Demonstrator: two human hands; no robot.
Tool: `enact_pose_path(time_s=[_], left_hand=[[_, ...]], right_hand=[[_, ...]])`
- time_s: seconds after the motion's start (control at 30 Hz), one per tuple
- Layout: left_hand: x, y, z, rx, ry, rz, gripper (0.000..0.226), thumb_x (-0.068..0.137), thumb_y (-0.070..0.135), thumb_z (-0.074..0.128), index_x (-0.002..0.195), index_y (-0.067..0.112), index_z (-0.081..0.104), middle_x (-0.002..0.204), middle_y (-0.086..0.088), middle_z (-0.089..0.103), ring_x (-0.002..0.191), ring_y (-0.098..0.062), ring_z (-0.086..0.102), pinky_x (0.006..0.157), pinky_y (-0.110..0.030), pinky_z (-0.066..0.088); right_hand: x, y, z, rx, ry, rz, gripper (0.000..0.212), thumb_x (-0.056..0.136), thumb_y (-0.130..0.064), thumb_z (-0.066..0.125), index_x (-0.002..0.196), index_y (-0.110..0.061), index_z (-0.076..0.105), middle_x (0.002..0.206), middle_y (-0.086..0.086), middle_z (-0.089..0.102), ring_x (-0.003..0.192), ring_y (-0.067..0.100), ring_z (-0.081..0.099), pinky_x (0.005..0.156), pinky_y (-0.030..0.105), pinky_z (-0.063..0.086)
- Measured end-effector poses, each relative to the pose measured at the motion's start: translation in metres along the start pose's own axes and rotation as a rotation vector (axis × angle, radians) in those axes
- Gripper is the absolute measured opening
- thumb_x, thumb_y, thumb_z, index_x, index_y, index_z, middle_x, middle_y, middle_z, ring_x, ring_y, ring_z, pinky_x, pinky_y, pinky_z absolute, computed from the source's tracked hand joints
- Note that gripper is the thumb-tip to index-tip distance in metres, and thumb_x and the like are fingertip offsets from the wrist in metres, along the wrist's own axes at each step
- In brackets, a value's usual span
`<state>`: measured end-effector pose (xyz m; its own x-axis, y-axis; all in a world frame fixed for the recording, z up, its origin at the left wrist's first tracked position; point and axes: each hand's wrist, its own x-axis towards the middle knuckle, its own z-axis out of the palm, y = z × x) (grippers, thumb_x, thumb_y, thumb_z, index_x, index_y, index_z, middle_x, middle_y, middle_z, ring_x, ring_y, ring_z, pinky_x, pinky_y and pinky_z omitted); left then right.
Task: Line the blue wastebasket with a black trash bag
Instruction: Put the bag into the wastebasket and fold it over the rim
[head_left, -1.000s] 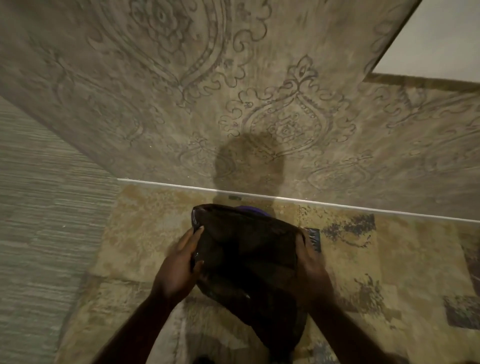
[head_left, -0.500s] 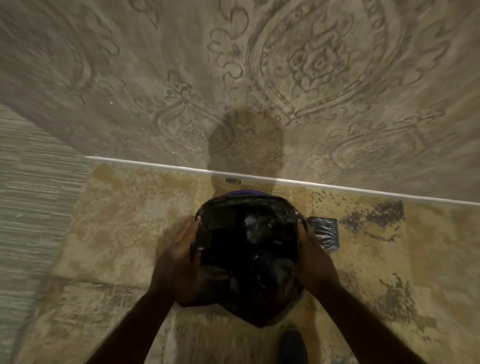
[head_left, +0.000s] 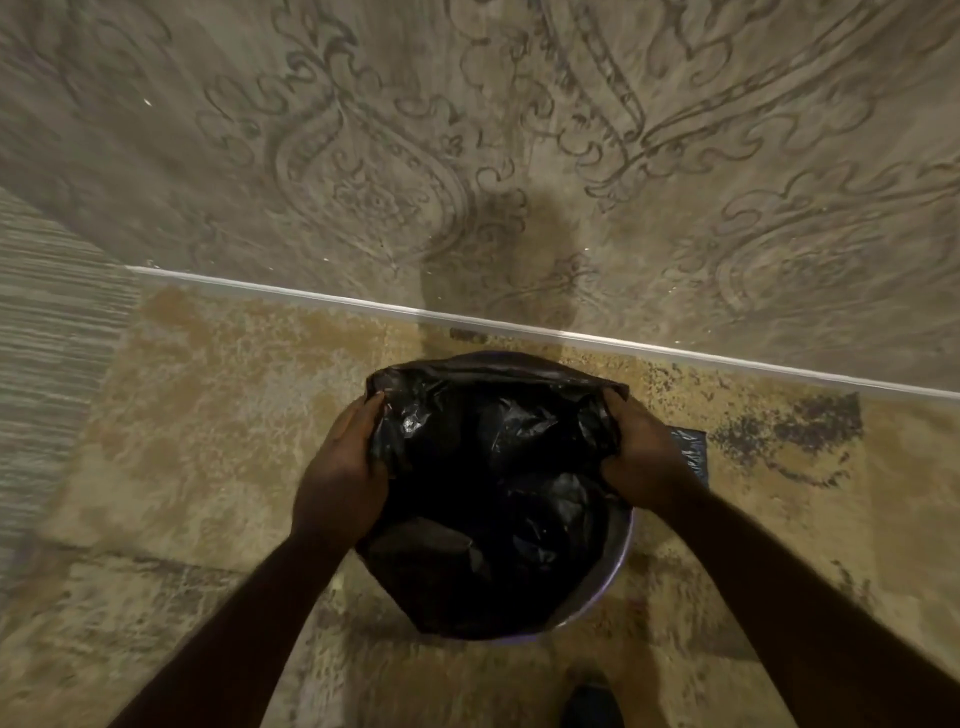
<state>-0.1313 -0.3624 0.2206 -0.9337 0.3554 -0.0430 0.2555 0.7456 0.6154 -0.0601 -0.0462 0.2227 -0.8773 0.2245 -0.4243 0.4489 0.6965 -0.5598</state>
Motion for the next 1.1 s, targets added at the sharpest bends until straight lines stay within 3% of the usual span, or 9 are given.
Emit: enact_pose_path(time_s=[0.13, 0.37, 0.43, 0.57, 0.67, 0.73, 0.83, 0.93, 1.1], left_hand=[[0.011, -0.02, 0.005, -0.047, -0.056, -0.19, 0.04, 0.092, 0.024, 0.048, 0.13, 0.019, 0.058, 0.127, -0.006, 0.063, 0.115, -0.024, 0.058, 0.09, -0.024, 0.037], [0.024, -0.023, 0.005, 0.011, -0.011, -0.086, 0.056, 0.089, 0.023, 0.043, 0.144, 0.015, 0.045, 0.132, -0.009, 0.059, 0.115, -0.023, 0.056, 0.092, -0.028, 0.039], [0.026, -0.027, 0.008, 0.054, -0.018, -0.084, 0.055, 0.089, 0.024, 0.042, 0.143, 0.014, 0.047, 0.135, -0.011, 0.059, 0.118, -0.028, 0.057, 0.093, -0.029, 0.039], [0.026, -0.037, 0.013, 0.03, -0.023, -0.172, 0.051, 0.087, 0.022, 0.042, 0.136, 0.013, 0.056, 0.121, -0.014, 0.065, 0.108, -0.032, 0.061, 0.087, -0.03, 0.042], [0.024, -0.037, 0.014, -0.091, -0.024, -0.258, 0.037, 0.092, 0.011, 0.046, 0.122, 0.018, 0.067, 0.108, -0.009, 0.069, 0.097, -0.02, 0.061, 0.081, -0.026, 0.041], [0.02, -0.034, 0.011, -0.226, -0.048, -0.344, 0.038, 0.094, 0.003, 0.046, 0.111, 0.028, 0.07, 0.105, 0.001, 0.07, 0.096, -0.012, 0.062, 0.083, -0.027, 0.046], [0.007, -0.036, 0.007, -0.443, -0.072, -0.452, 0.026, 0.099, 0.023, 0.049, 0.096, 0.033, 0.072, 0.096, 0.007, 0.074, 0.093, -0.013, 0.069, 0.084, -0.037, 0.055], [-0.012, -0.038, 0.004, -0.542, -0.121, -0.475, 0.027, 0.09, 0.048, 0.055, 0.108, 0.033, 0.07, 0.102, 0.008, 0.073, 0.097, -0.012, 0.069, 0.086, -0.046, 0.056], [-0.036, -0.036, -0.001, -0.421, -0.186, -0.388, 0.061, 0.073, 0.038, 0.072, 0.13, 0.042, 0.048, 0.109, 0.025, 0.063, 0.101, -0.005, 0.067, 0.083, -0.036, 0.058]], right_hand=[[0.025, 0.003, -0.013, -0.033, -0.094, 0.019, 0.054, 0.074, -0.013, 0.074, 0.127, -0.021, 0.062, 0.123, 0.009, 0.066, 0.112, 0.028, 0.063, 0.091, 0.026, 0.046], [0.062, 0.009, -0.024, 0.067, -0.045, -0.087, 0.039, 0.084, 0.008, 0.059, 0.121, -0.005, 0.062, 0.115, 0.014, 0.068, 0.108, 0.025, 0.062, 0.087, 0.019, 0.044], [0.069, 0.011, -0.022, 0.023, -0.054, -0.102, 0.037, 0.088, 0.001, 0.059, 0.123, -0.01, 0.064, 0.119, 0.012, 0.068, 0.111, 0.028, 0.062, 0.095, 0.029, 0.047], [0.075, 0.013, -0.022, 0.117, -0.184, 0.096, 0.045, 0.087, 0.005, 0.058, 0.127, -0.015, 0.064, 0.123, 0.012, 0.066, 0.113, 0.033, 0.062, 0.101, 0.047, 0.049], [0.074, 0.014, -0.023, 0.239, -0.231, 0.23, 0.047, 0.085, 0.013, 0.052, 0.12, -0.013, 0.068, 0.104, 0.014, 0.07, 0.089, 0.03, 0.067, 0.075, 0.034, 0.058], [0.067, 0.015, -0.026, 0.293, -0.25, 0.289, 0.043, 0.086, 0.012, 0.052, 0.112, -0.016, 0.07, 0.096, 0.013, 0.068, 0.079, 0.026, 0.062, 0.06, 0.024, 0.049], [0.045, 0.021, -0.029, 0.455, -0.286, 0.333, 0.043, 0.088, 0.009, 0.057, 0.112, -0.025, 0.067, 0.109, 0.013, 0.068, 0.093, 0.03, 0.059, 0.075, 0.039, 0.051], [0.013, 0.03, -0.028, 0.57, -0.236, 0.274, 0.051, 0.087, 0.007, 0.061, 0.123, -0.028, 0.061, 0.121, 0.003, 0.063, 0.104, 0.029, 0.064, 0.081, 0.05, 0.059], [-0.036, 0.037, -0.024, 0.554, -0.16, 0.236, 0.054, 0.083, 0.006, 0.068, 0.127, -0.023, 0.057, 0.113, 0.002, 0.064, 0.09, 0.016, 0.069, 0.06, 0.033, 0.06]])
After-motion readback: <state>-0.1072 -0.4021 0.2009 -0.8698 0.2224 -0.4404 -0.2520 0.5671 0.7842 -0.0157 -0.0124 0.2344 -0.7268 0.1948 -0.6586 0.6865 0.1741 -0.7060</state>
